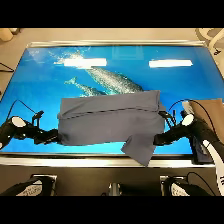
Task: Fold the shirts.
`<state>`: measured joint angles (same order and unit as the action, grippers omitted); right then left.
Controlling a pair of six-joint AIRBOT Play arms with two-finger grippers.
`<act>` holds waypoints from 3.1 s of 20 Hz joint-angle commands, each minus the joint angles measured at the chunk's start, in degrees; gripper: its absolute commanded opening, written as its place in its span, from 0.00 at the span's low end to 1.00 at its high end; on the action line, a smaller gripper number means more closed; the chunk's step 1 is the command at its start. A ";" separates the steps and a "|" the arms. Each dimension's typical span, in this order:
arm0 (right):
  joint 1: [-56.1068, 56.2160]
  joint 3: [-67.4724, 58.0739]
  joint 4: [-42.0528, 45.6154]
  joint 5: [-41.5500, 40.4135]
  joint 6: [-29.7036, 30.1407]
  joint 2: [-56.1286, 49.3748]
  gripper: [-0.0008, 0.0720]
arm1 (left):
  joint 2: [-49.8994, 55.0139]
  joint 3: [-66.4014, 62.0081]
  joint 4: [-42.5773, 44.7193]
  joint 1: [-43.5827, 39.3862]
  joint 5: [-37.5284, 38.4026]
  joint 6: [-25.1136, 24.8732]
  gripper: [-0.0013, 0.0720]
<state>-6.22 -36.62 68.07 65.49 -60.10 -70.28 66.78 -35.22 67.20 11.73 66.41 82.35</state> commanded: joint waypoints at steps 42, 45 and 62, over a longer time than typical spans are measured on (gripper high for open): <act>-8.61 -51.34 -12.83 8.17 7.61 -38.27 1.00 | 13.68 -47.01 -4.98 -0.94 -0.83 5.49 0.92; -5.62 -51.34 -15.56 4.31 5.68 -39.93 0.99 | 10.14 -47.01 -5.01 -3.76 -0.83 5.51 0.92; -3.26 -51.39 -20.87 12.22 2.73 -12.57 0.04 | 38.58 -50.40 -40.89 -38.47 -17.46 -0.09 0.05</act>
<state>-9.54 -87.99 47.33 73.43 -57.43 -88.64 98.21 -83.29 38.76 -21.52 51.27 85.17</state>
